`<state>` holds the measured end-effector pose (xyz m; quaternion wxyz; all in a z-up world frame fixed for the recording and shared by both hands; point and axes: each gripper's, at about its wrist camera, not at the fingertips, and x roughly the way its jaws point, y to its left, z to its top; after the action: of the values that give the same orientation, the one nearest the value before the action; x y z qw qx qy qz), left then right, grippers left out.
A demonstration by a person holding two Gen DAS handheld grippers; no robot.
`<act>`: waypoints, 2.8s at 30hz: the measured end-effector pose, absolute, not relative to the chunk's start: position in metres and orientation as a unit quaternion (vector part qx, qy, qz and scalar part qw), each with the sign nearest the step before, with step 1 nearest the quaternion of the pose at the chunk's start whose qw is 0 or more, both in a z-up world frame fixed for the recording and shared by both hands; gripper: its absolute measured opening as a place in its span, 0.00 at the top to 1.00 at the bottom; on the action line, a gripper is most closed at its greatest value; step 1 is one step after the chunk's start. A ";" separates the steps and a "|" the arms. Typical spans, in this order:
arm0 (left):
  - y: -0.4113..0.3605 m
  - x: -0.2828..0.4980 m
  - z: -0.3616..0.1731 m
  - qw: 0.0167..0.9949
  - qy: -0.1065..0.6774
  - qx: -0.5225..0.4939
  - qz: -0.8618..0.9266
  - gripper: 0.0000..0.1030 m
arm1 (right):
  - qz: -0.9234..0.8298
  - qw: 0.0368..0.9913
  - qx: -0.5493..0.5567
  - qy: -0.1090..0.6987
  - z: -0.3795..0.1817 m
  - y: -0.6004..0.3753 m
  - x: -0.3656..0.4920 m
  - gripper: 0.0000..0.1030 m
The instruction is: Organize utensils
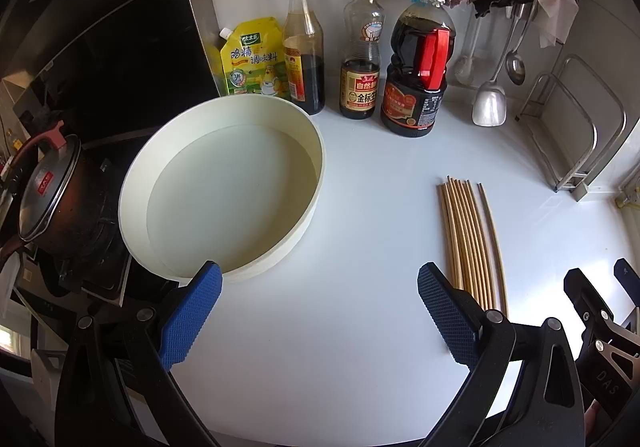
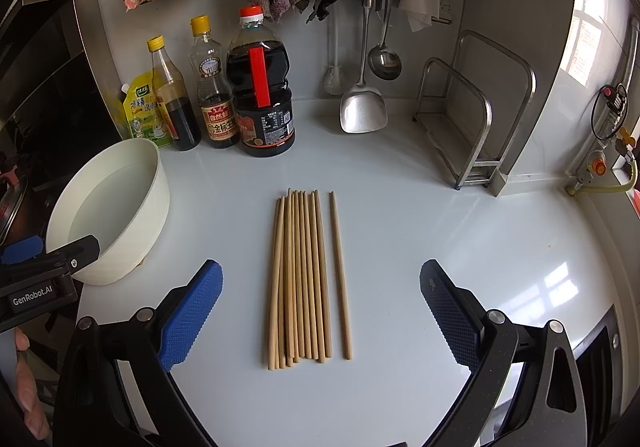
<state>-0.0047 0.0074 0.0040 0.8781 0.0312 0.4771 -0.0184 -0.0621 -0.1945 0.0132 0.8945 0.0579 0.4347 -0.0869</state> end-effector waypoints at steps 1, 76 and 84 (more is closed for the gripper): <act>0.007 -0.005 0.004 0.878 0.477 0.032 -0.019 0.06 | -0.087 0.894 0.058 0.435 0.014 -0.194 -0.062 0.08; -0.085 0.031 -0.143 0.843 0.532 0.037 -0.068 0.06 | -0.072 0.861 0.021 0.503 -0.136 -0.268 -0.007 0.08; -0.087 0.036 -0.151 0.842 0.535 0.040 -0.067 0.06 | -0.079 0.859 -0.005 0.505 -0.144 -0.263 0.000 0.08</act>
<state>0.0357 -0.0875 -0.1511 0.8415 0.0401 0.5346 -0.0671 0.0004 -0.2626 -0.1440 0.8592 -0.0051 0.5053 -0.0793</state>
